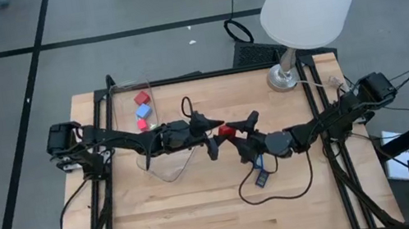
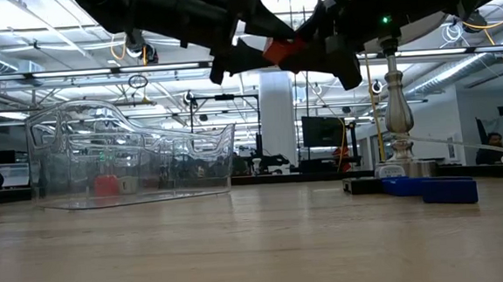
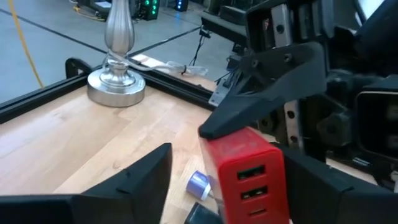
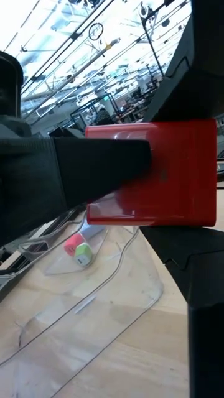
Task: Pick & Place Office items
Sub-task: Put the red charger adapter into the top transparent bin
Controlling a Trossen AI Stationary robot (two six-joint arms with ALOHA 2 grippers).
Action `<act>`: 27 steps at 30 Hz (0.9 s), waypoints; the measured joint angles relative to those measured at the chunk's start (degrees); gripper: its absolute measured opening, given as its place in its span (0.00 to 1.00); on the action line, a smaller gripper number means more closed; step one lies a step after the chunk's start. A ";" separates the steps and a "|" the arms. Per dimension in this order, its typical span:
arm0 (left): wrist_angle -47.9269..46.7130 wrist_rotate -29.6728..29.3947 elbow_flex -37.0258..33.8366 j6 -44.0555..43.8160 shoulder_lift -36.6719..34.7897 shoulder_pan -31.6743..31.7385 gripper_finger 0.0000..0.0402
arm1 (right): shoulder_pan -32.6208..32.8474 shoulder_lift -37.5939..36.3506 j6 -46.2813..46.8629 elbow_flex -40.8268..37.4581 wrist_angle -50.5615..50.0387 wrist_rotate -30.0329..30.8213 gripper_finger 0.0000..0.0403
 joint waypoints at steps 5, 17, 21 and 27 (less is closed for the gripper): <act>0.75 0.72 0.00 -0.15 0.00 -0.03 0.48 | -0.02 0.00 0.28 0.00 0.00 0.06 0.53; 0.46 2.82 0.00 -2.15 0.00 0.12 0.34 | 0.00 -0.02 -0.35 -0.04 -0.20 0.46 0.53; 0.31 1.99 0.00 -0.67 -0.36 0.09 0.32 | -0.02 0.00 1.43 -0.07 -0.27 0.28 0.54; -1.89 1.75 -0.04 4.15 -3.31 0.37 0.30 | 0.00 -0.60 14.52 0.13 1.05 -0.57 0.64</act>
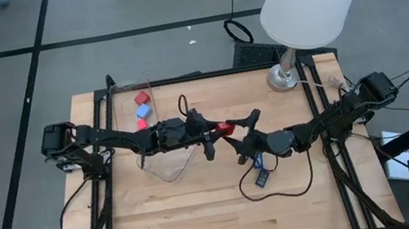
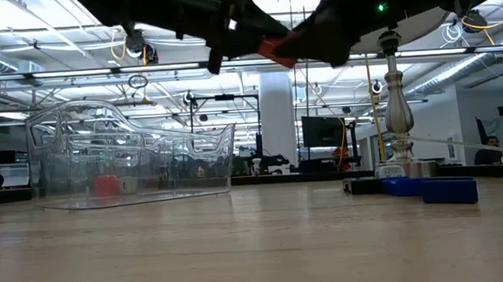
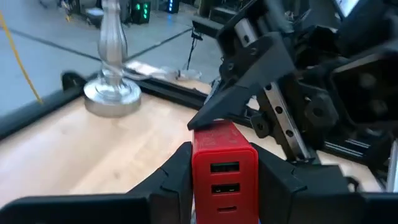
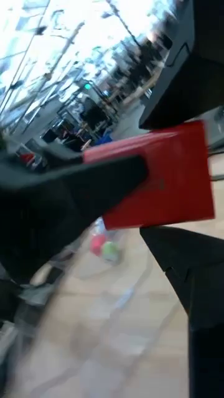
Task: Pick & Place Office items
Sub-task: Put the red charger adapter into the top transparent bin
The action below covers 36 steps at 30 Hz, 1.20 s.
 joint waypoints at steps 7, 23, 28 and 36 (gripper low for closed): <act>-6.15 -6.49 -0.02 3.00 -5.95 0.04 0.30 | -0.15 -2.24 8.53 -0.19 -2.26 0.54 0.74; -15.62 -20.31 -5.46 9.05 -24.77 -6.44 0.30 | 0.31 -16.44 28.25 -0.19 -25.77 0.46 0.77; -15.53 -25.60 -14.13 7.42 -34.40 -8.06 0.30 | 1.67 -19.54 30.56 -0.24 -29.31 0.45 0.76; -9.43 -29.52 -30.34 2.86 -48.95 -8.39 0.30 | 4.81 -22.06 30.98 -0.24 -29.18 -1.41 0.74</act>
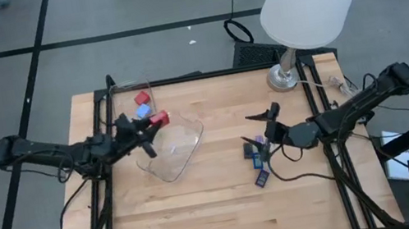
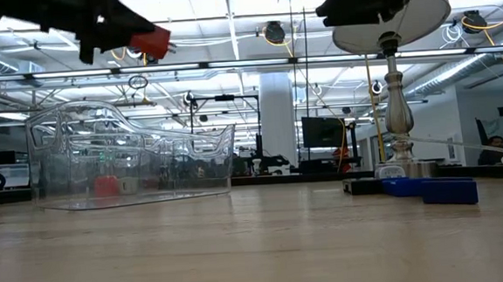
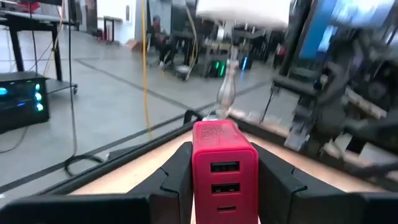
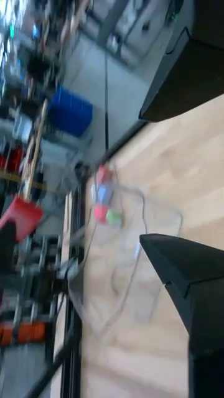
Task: Pick & Place Office items
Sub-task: Put the red charger adapter into the top transparent bin
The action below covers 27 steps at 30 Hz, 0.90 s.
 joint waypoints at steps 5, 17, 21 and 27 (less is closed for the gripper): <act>6.95 -0.84 -7.94 -0.57 -6.12 0.00 0.30 | -0.09 -0.77 1.22 -0.67 0.71 -6.96 0.72; 7.79 -4.02 -11.80 -0.12 -10.32 0.02 0.30 | -3.85 -12.03 2.69 -14.67 13.18 -11.96 0.67; 7.64 -5.92 -11.80 1.40 -10.29 0.02 0.30 | -4.11 -17.84 3.05 -18.97 15.92 -14.93 0.67; 7.61 -7.98 -11.80 1.71 -10.29 0.02 0.30 | -4.11 -25.51 4.15 -24.07 17.88 -19.11 0.67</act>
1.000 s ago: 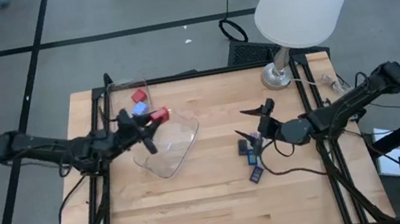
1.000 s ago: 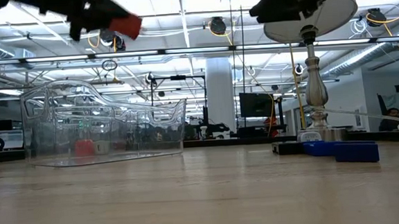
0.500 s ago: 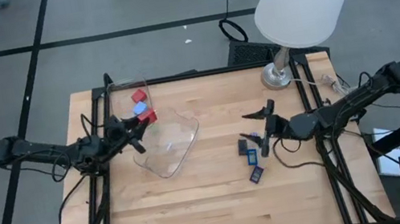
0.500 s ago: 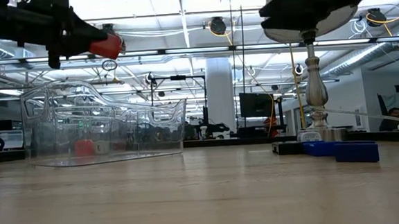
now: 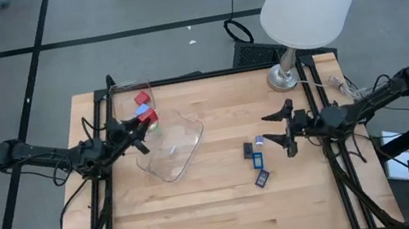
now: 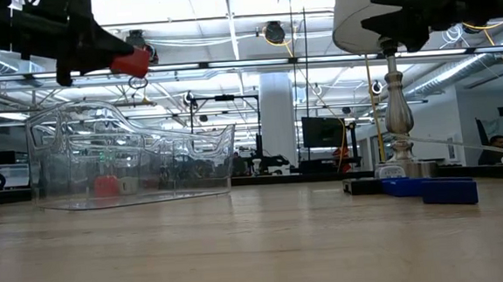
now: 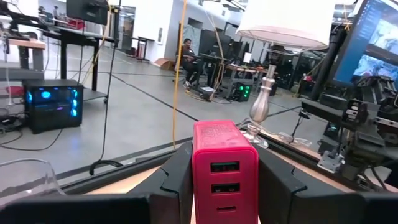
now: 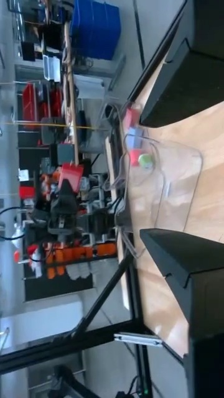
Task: Pick & Place Office items
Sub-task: Put the red charger adapter into the top transparent bin
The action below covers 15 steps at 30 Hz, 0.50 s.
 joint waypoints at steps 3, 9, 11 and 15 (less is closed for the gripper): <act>-0.34 -1.12 0.00 0.00 0.00 0.00 0.30 | 0.00 -3.18 0.34 -1.91 -0.03 -0.01 0.67; -0.71 -3.83 0.00 0.03 0.00 0.00 0.30 | -1.04 -6.77 0.42 -5.66 3.24 0.06 0.67; -1.87 -5.76 0.00 -0.20 0.00 0.00 0.30 | -1.80 -7.47 0.90 -6.34 3.54 0.10 0.67; -4.29 -9.69 0.00 -1.81 0.00 0.00 0.30 | -3.41 -7.94 2.30 -7.13 3.41 0.08 0.67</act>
